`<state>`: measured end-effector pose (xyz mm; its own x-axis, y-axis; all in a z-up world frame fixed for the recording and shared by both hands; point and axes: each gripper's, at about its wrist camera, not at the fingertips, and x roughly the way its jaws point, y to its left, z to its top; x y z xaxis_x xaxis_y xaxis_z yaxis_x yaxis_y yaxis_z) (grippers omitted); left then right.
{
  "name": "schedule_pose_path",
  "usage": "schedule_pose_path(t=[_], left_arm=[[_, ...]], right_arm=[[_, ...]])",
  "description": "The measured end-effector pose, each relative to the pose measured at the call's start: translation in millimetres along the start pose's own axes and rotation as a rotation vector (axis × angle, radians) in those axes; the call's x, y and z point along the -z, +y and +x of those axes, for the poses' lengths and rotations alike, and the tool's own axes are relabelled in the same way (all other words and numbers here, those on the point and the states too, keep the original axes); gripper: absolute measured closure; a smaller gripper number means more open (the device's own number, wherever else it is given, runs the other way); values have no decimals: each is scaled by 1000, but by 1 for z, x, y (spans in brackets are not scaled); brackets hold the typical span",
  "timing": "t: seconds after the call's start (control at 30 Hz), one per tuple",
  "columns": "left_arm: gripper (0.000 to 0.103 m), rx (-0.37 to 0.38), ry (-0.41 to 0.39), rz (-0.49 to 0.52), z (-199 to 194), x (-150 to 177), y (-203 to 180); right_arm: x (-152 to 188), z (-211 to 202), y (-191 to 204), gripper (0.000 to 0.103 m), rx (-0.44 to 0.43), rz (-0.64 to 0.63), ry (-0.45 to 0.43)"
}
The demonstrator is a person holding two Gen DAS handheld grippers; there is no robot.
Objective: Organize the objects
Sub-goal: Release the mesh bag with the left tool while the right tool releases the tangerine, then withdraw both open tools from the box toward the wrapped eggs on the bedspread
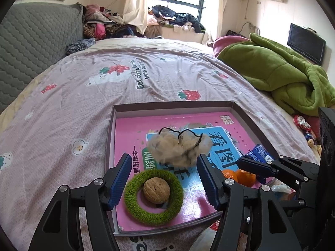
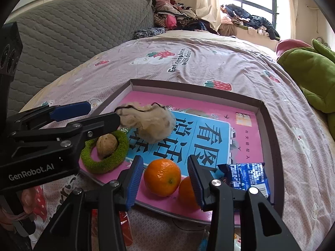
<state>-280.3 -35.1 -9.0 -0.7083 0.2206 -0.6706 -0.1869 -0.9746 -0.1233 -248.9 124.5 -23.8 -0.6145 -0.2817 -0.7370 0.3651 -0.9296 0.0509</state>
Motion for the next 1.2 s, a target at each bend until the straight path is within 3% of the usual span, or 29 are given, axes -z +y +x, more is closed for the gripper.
schedule_pose_path(t=[0.8,1.2], left_arm=[[37,-42,-5,3,-24,6,-11],[36,-19,-21,8,-45,6,-22]], right_arm=[[-2,-23,-2,59,8,10,-21],[-4,-45,-11,54,10,50,-45]])
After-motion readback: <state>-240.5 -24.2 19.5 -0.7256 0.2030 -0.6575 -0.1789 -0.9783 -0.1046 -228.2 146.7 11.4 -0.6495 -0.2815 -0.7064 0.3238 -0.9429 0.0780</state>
